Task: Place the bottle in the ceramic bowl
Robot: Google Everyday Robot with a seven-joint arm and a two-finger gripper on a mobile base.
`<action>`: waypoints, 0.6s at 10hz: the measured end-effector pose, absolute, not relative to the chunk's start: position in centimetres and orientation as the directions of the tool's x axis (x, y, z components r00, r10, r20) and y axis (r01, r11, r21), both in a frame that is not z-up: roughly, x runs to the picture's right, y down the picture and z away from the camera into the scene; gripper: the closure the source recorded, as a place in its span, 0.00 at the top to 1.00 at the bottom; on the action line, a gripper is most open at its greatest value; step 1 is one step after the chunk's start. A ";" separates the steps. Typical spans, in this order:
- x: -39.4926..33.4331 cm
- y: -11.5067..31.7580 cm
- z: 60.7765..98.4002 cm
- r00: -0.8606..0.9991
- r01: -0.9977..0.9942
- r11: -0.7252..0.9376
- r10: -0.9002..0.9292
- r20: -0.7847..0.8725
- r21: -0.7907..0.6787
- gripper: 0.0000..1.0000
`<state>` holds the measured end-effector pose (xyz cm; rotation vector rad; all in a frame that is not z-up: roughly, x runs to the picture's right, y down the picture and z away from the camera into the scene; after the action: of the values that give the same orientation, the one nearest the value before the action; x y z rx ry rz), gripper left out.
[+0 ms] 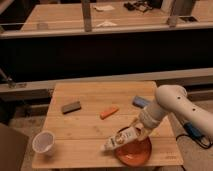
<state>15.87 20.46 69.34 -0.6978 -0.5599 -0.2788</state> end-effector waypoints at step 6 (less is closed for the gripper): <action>16.6 20.5 69.6 0.821 0.417 0.747 -0.066 0.567 -0.518 0.49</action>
<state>16.55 20.49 69.59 -0.6825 -0.5528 -0.2795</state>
